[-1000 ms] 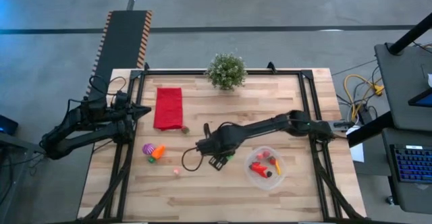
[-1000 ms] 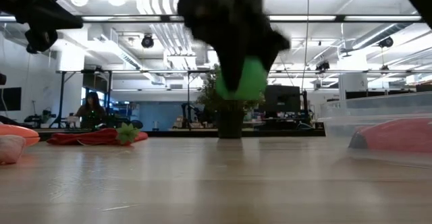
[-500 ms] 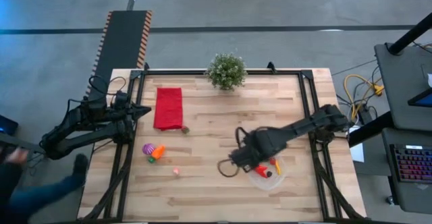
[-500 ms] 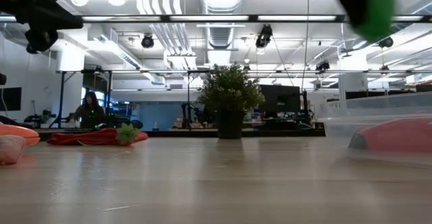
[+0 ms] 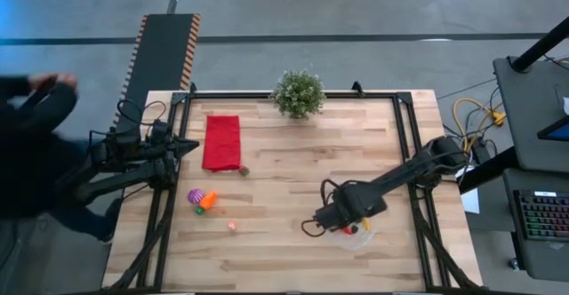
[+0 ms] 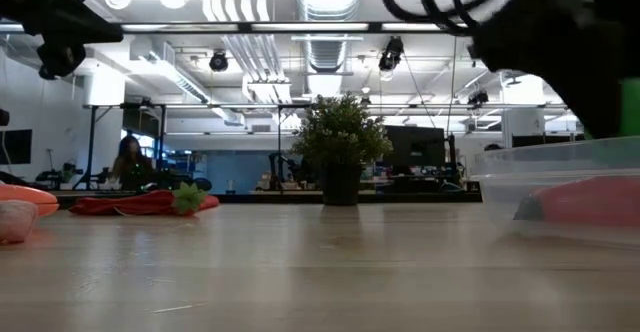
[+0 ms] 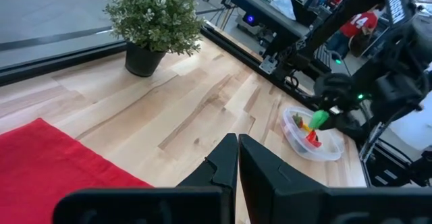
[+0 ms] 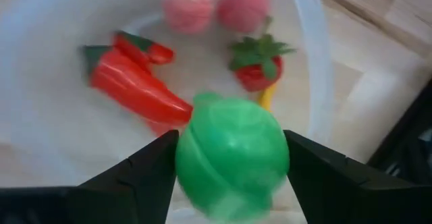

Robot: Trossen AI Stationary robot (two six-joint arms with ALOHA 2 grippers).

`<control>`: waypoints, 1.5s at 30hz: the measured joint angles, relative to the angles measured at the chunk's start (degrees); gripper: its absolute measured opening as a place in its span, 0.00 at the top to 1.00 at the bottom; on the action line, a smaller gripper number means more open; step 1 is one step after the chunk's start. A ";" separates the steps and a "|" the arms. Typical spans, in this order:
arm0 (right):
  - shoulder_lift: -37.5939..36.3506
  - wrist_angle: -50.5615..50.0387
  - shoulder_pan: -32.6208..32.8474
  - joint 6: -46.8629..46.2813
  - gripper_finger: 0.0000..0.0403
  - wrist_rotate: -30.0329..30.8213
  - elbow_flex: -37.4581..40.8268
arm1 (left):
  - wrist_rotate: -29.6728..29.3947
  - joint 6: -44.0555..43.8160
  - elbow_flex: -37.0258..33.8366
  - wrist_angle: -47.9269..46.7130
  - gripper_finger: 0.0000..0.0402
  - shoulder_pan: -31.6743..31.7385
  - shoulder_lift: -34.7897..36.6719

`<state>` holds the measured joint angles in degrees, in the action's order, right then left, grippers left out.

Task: Pick and placing Produce into tupperware
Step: Put the green pear into the transparent bin, then put the purple onion into the transparent bin

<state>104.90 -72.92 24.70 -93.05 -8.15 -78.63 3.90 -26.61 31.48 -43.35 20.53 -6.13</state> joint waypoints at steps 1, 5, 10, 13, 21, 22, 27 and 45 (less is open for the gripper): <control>-0.06 0.13 0.02 0.01 0.38 -0.41 0.98 | -0.02 -0.06 0.00 0.00 1.00 0.02 0.00; -0.72 0.38 0.04 0.45 0.36 -2.29 5.07 | 0.00 -0.09 0.00 0.00 1.00 0.01 0.00; -0.72 3.21 -0.01 -0.07 0.31 -4.17 6.99 | 0.00 -0.09 0.00 0.00 1.00 0.02 0.00; -0.72 3.27 -0.22 -0.87 0.28 -1.31 4.43 | 0.00 -0.11 0.00 0.00 1.00 0.00 0.00; -0.28 13.06 -6.39 9.44 0.27 13.65 -9.08 | -0.02 -0.13 0.00 2.41 1.00 0.02 0.00; 0.18 16.03 -8.01 13.56 0.27 13.93 -10.19 | -0.01 -0.13 0.00 2.84 1.00 0.02 0.00; 6.75 26.11 -16.62 30.37 0.29 8.65 -14.81 | 0.13 -0.30 0.00 1.99 1.00 0.02 0.00; 39.01 20.82 -26.37 61.16 0.32 6.35 -55.11 | 3.54 -3.06 0.00 1.95 1.00 0.01 0.00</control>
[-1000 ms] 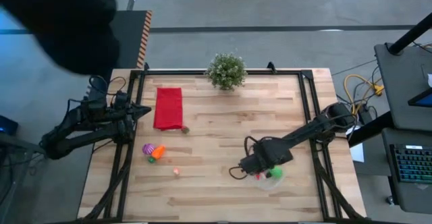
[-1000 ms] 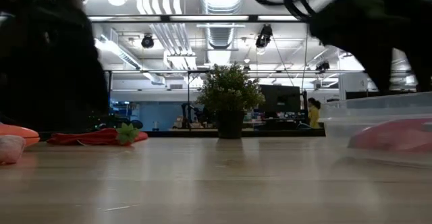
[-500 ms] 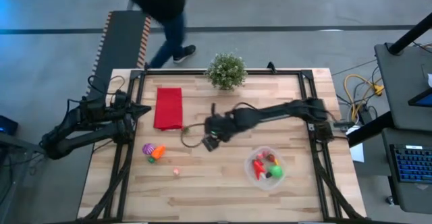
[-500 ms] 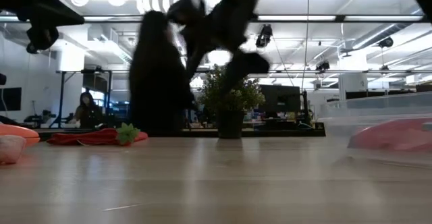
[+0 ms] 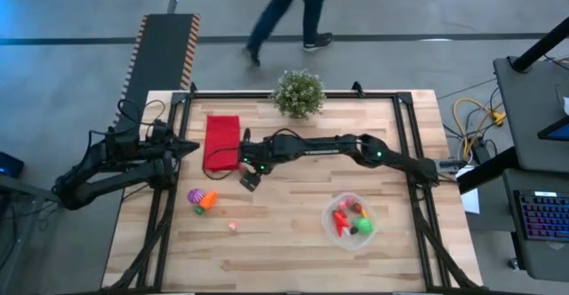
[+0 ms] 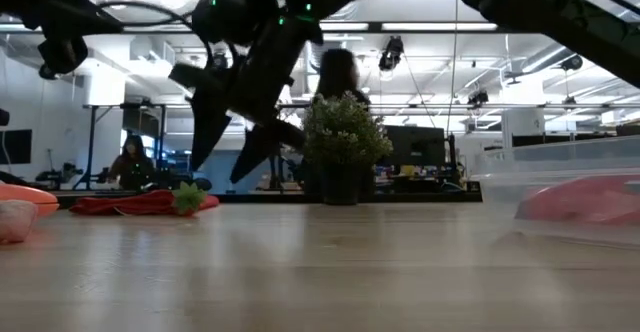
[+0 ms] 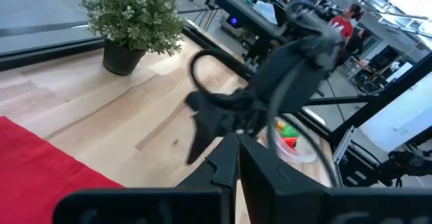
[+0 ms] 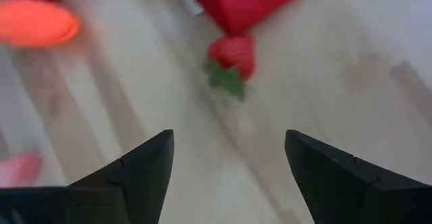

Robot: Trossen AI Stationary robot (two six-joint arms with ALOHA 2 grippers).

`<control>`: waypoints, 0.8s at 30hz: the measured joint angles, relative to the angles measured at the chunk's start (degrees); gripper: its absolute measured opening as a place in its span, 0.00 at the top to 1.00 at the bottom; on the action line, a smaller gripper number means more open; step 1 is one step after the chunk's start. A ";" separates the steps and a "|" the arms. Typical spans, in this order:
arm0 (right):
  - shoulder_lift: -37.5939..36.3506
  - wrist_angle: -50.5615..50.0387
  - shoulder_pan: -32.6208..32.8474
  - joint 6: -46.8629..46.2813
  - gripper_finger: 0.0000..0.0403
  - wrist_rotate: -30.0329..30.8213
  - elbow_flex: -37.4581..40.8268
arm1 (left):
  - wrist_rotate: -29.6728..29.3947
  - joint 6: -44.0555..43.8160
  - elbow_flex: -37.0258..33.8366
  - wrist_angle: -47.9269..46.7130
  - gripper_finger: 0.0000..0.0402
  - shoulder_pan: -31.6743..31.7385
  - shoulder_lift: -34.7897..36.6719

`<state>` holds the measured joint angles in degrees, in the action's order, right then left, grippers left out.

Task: Pick and placing Produce into tupperware
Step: Put the purple onion into the transparent bin

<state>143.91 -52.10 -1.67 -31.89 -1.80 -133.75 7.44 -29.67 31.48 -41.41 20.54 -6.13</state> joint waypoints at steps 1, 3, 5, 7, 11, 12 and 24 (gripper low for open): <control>-0.08 1.15 -0.26 -0.18 0.32 0.15 0.78 | 0.00 0.01 0.01 -0.01 1.00 0.01 0.00; 0.28 2.89 -0.61 -0.21 0.32 2.20 1.05 | -0.04 0.02 0.02 -0.04 1.00 0.00 0.01; 0.27 2.91 -0.65 0.99 0.32 4.92 1.20 | -0.05 0.10 0.02 -0.08 1.00 0.01 0.00; 0.55 5.71 -0.66 3.60 0.32 4.62 1.24 | -0.07 0.25 0.04 -0.07 1.00 0.01 0.02; 0.98 12.04 -0.61 8.04 0.32 2.28 2.45 | -0.20 0.48 0.07 -0.18 1.00 0.01 0.02; 1.13 12.89 -0.61 8.92 0.32 1.96 2.58 | -0.20 0.50 0.07 -0.17 1.00 0.01 0.02; 0.49 7.01 -1.76 5.74 0.36 1.94 3.17 | -0.17 0.06 -0.12 -6.51 1.00 0.01 -0.11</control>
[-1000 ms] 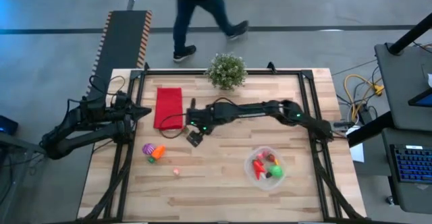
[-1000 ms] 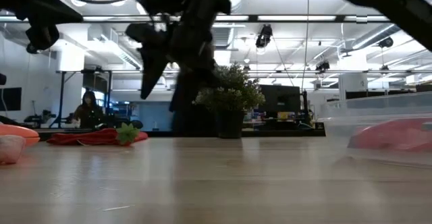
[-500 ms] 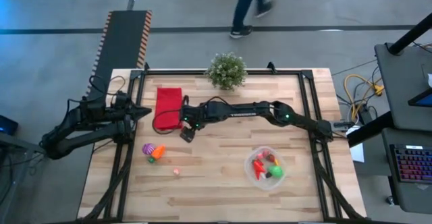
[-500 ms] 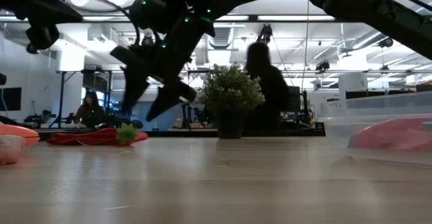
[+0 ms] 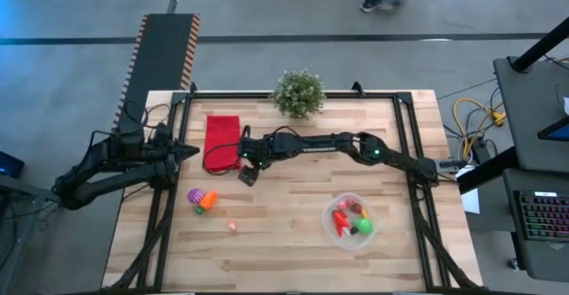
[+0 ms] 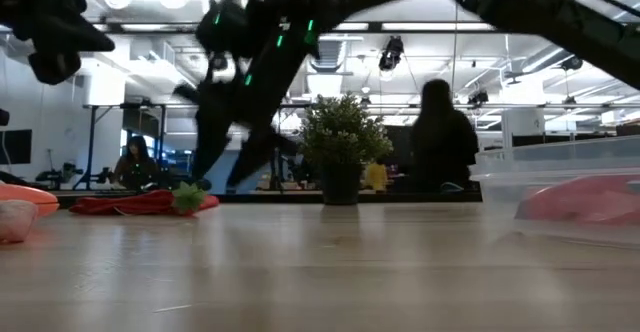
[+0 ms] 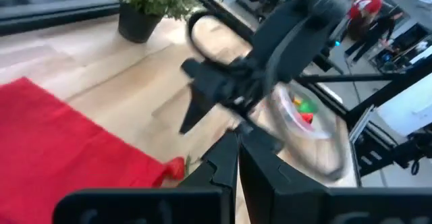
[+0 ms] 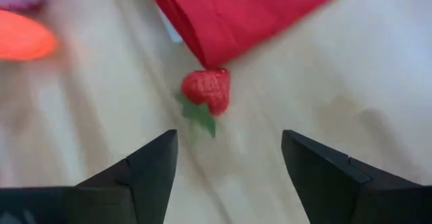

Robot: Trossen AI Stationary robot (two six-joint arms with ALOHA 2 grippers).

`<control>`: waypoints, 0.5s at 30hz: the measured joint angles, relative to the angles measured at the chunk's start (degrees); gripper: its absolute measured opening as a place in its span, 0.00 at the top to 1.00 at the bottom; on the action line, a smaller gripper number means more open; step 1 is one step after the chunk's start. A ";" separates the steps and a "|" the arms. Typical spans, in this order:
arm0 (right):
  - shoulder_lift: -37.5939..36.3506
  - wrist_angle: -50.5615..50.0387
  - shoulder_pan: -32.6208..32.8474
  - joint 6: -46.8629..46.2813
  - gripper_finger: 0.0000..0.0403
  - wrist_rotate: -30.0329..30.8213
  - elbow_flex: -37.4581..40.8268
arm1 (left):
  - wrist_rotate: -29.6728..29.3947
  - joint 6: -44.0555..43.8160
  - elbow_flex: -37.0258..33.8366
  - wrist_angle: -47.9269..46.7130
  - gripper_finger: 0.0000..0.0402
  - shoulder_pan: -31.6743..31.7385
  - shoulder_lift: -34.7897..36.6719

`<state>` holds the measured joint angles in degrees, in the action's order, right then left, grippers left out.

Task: Pick and placing Produce into tupperware
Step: Put the purple onion into the transparent bin

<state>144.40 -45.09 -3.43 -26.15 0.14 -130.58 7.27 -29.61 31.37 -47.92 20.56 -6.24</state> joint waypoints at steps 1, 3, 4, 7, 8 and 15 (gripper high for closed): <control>-1.53 -1.52 0.15 1.28 0.36 0.48 0.02 | 0.00 -0.01 -0.01 0.81 1.00 0.00 0.01; -5.67 -4.60 0.65 3.59 0.37 1.73 0.00 | -0.07 0.37 -0.01 4.46 1.00 0.00 0.09; -7.70 -5.73 0.81 4.37 0.37 2.53 -0.11 | -0.34 1.04 -0.01 6.55 1.00 -0.02 0.06; -13.33 -9.62 1.40 5.44 0.38 7.21 -0.14 | -0.93 1.34 0.01 9.44 1.00 0.00 -1.05; -15.00 -11.05 1.42 5.25 0.38 8.98 0.01 | -0.90 0.51 -0.03 9.01 1.00 0.00 -2.00; -27.07 -19.87 1.27 -0.51 0.38 20.32 0.15 | 9.92 4.21 0.25 4.26 1.00 -0.08 -16.05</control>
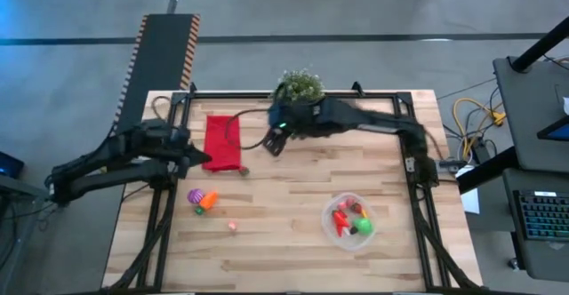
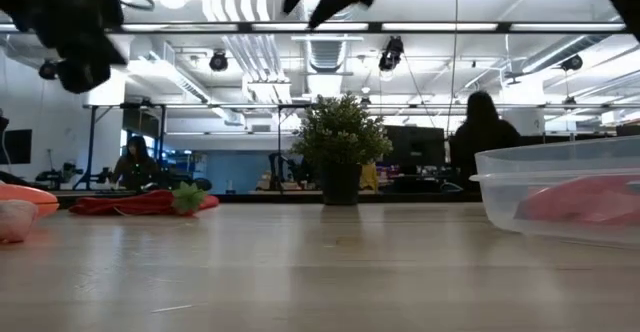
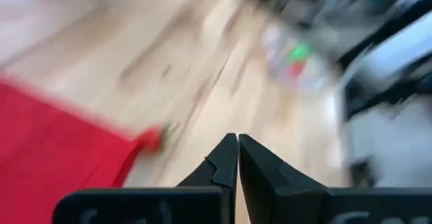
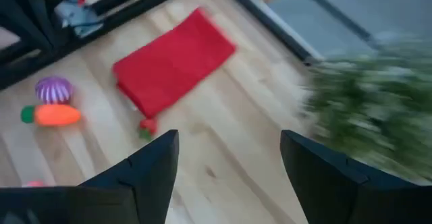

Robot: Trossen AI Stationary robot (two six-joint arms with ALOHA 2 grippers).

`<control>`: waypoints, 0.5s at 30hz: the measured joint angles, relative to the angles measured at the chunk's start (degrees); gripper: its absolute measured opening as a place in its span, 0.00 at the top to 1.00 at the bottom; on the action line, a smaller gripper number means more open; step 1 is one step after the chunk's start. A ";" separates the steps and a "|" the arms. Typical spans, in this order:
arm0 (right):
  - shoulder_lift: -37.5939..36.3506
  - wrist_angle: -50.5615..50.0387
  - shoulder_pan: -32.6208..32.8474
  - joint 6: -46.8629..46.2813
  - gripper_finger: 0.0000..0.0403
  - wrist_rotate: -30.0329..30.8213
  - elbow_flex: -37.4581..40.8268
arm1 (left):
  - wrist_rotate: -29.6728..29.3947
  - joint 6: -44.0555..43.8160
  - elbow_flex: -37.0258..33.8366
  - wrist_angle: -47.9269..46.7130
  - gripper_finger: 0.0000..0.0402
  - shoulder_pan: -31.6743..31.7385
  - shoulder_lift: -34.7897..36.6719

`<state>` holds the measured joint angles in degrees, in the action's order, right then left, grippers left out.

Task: Pick and placing Produce into tupperware
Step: Put the purple onion into the transparent bin

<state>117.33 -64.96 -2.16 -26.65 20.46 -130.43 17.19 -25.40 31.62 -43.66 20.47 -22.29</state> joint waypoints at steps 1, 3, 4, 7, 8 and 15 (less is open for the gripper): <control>-1.31 -1.38 0.00 -0.80 0.38 1.13 0.08 | -0.67 2.87 1.28 -4.09 1.00 0.04 -2.19; -3.45 -4.42 0.01 -3.24 0.38 3.31 0.41 | -2.48 9.48 4.12 -12.67 1.00 0.04 -6.69; -4.23 -6.17 0.05 -4.37 0.38 4.32 0.68 | -1.95 11.66 5.31 -15.96 1.00 -0.02 -8.73; -6.83 -8.96 0.31 -7.30 0.38 6.78 1.98 | 3.80 18.32 8.48 -22.30 1.00 -0.73 -13.60; -7.78 -9.38 0.37 -8.12 0.38 7.20 2.67 | 4.73 18.52 9.19 -23.93 1.00 -1.12 -14.67; -9.61 -9.62 1.17 -12.79 0.38 6.56 9.50 | 1.43 6.50 9.34 -29.80 1.00 -6.50 -20.17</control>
<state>107.72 -74.59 -0.99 -39.45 27.02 -120.93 18.62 -18.91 40.96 -73.46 13.97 -42.46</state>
